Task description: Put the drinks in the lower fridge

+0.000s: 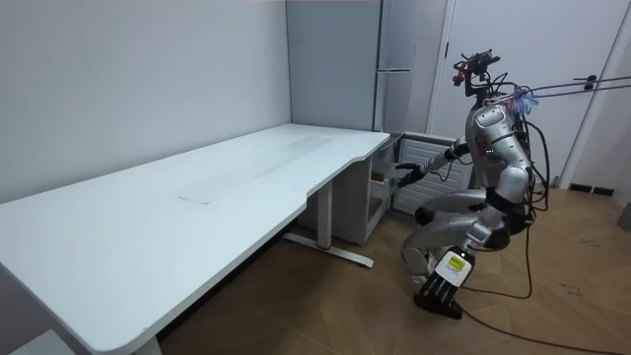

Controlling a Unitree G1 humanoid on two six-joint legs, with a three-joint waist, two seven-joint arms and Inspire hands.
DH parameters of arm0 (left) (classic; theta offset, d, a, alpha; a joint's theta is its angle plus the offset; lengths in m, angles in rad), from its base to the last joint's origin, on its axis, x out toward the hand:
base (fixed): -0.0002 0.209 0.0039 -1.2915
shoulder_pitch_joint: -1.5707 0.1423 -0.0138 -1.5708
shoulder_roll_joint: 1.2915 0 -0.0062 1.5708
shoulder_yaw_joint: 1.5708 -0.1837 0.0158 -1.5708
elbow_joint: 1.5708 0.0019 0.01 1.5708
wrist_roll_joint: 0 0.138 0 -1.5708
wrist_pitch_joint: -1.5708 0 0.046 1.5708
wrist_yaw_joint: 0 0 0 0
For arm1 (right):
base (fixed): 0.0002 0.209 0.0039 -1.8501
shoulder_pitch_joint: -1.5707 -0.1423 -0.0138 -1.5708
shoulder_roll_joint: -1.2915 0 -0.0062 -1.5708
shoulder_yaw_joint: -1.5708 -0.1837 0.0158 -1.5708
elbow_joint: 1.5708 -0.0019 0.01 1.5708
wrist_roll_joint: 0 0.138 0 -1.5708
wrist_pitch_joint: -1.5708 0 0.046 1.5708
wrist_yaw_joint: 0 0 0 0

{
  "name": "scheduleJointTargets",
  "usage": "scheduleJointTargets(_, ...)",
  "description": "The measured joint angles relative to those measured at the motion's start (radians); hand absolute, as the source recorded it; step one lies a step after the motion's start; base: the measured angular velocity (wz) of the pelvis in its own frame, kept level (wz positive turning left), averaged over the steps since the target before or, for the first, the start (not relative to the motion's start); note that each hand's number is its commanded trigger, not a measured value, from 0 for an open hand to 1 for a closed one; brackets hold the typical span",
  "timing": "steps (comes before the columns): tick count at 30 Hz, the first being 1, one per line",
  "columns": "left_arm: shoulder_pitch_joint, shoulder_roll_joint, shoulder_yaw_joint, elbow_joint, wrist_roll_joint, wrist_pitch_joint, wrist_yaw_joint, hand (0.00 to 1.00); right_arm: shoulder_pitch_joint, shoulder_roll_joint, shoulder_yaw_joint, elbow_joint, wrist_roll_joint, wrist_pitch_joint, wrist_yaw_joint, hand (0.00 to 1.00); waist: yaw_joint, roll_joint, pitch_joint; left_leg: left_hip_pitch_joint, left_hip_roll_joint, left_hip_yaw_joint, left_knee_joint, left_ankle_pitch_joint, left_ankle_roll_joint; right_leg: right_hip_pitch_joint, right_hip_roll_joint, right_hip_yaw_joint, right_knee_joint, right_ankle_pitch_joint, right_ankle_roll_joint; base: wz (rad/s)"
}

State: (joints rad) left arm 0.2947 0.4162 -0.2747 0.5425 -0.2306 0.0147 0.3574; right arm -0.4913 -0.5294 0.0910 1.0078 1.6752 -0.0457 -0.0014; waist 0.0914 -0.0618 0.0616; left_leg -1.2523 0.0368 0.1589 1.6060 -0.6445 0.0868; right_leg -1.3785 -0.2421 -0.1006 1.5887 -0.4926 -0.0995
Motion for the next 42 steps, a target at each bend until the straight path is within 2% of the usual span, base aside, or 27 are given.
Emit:
scheduleJointTargets(2,0.025,0.005,0.005,-0.012,0.000,-0.001,-0.004,0.00,-0.009,-0.005,0.006,-0.004,0.003,0.002,-0.019,0.00,0.007,-0.006,0.0002,0.014,-0.007,-0.008,-0.013,0.002,-0.005,0.021,-0.011,-0.012,-0.009,-0.008,-0.007,0.11)
scheduleJointTargets(4,0.026,0.004,0.006,-0.009,0.000,-0.001,-0.006,0.00,-0.009,-0.005,0.006,-0.003,0.003,0.003,-0.033,0.00,0.023,-0.014,0.0045,0.042,-0.011,-0.014,-0.032,0.003,-0.010,0.053,-0.012,-0.018,-0.023,-0.013,-0.009,0.08)
scheduleJointTargets(6,0.028,0.007,0.008,-0.009,0.000,-0.009,-0.013,0.00,-0.009,-0.004,0.007,-0.001,0.003,0.004,-0.038,0.00,0.037,-0.014,0.0044,0.071,-0.014,-0.030,-0.060,0.009,-0.021,0.095,-0.012,-0.038,-0.054,-0.014,-0.012,0.06)
scheduleJointTargets(10,0.038,0.009,0.038,0.005,0.003,-0.023,-0.020,0.00,-0.012,-0.017,0.004,-0.001,0.000,0.004,-0.039,0.00,0.074,-0.016,0.0041,0.134,-0.030,-0.058,-0.140,0.030,-0.039,0.185,-0.020,-0.079,-0.131,-0.013,-0.013,0.15)
scheduleJointTargets(12,0.038,0.009,0.056,0.024,0.003,-0.023,-0.020,0.00,-0.021,-0.018,0.003,-0.001,-0.001,0.001,-0.039,0.00,0.085,-0.017,0.0043,0.163,-0.038,-0.065,-0.178,0.042,-0.039,0.222,-0.029,-0.093,-0.160,-0.010,-0.012,0.22)
scheduleJointTargets(13,0.039,0.009,0.064,0.030,0.002,-0.023,-0.021,0.00,-0.030,-0.019,0.003,-0.001,-0.001,-0.001,-0.039,0.00,0.091,-0.019,0.0046,0.182,-0.043,-0.067,-0.206,0.053,-0.038,0.243,-0.035,-0.098,-0.180,-0.006,-0.018,0.17)
scheduleJointTargets(15,0.043,0.009,0.074,0.029,0.001,-0.027,-0.027,0.00,-0.039,-0.018,0.004,-0.002,0.003,-0.009,-0.046,0.00,0.109,-0.016,0.0032,0.204,-0.044,-0.077,-0.241,0.066,-0.042,0.273,-0.034,-0.114,-0.217,0.000,-0.021,0.11)
scheduleJointTargets(19,0.050,0.009,0.085,0.047,0.002,-0.037,-0.061,0.00,-0.038,-0.012,0.005,0.003,0.002,-0.018,-0.054,0.00,0.110,-0.012,0.0048,0.231,-0.049,-0.088,-0.320,0.103,-0.043,0.308,-0.033,-0.137,-0.293,0.028,-0.023,0.06)
scheduleJointTargets(24,0.057,0.011,0.097,0.074,0.000,-0.048,-0.064,0.00,-0.038,-0.012,0.007,0.007,0.000,-0.028,-0.058,0.00,0.124,0.000,0.0035,0.257,-0.049,-0.085,-0.372,0.122,-0.048,0.331,-0.037,-0.148,-0.337,0.039,-0.016,-0.03)
scheduleJointTargets(27,0.068,0.011,0.105,0.073,0.002,-0.049,-0.064,0.00,-0.038,-0.011,0.007,0.007,0.000,-0.040,-0.081,0.00,0.139,0.006,0.0032,0.268,-0.051,-0.090,-0.394,0.132,-0.060,0.352,-0.058,-0.177,-0.355,0.040,-0.016,0.03)
scheduleJointTargets(30,0.077,0.011,0.118,0.069,0.008,-0.050,-0.065,0.00,-0.037,-0.011,0.006,0.007,0.000,-0.054,-0.103,0.00,0.143,0.008,0.0033,0.269,-0.068,-0.110,-0.419,0.154,-0.072,0.369,-0.080,-0.210,-0.373,0.044,-0.022,0.20)
scheduleJointTargets(34,0.079,0.011,0.121,0.075,0.008,-0.050,-0.068,0.00,-0.037,-0.012,0.004,0.007,0.001,-0.070,-0.143,0.00,0.154,0.009,0.0031,0.270,-0.077,-0.134,-0.447,0.184,-0.090,0.385,-0.092,-0.243,-0.391,0.047,-0.036,0.21)
scheduleJointTargets(36,0.079,0.011,0.134,0.073,0.007,-0.050,-0.068,0.00,-0.037,-0.012,0.001,0.014,0.002,-0.074,-0.152,0.00,0.156,0.009,0.0031,0.269,-0.086,-0.147,-0.459,0.195,-0.093,0.396,-0.108,-0.266,-0.395,0.044,-0.042,0.23)
scheduleJointTargets(38,0.079,0.011,0.143,0.068,0.006,-0.050,-0.068,0.00,-0.037,-0.013,-0.005,0.030,0.001,-0.076,-0.152,0.00,0.165,0.009,0.0030,0.269,-0.085,-0.160,-0.476,0.212,-0.105,0.404,-0.108,-0.283,-0.408,0.045,-0.047,0.22)
scheduleJointTargets(42,0.092,0.011,0.143,0.063,0.005,-0.050,-0.068,0.00,-0.038,-0.014,-0.006,0.035,0.001,-0.076,-0.152,0.00,0.167,0.009,0.0031,0.265,-0.086,-0.174,-0.493,0.224,-0.125,0.406,-0.113,-0.301,-0.417,0.043,-0.049,0.16)
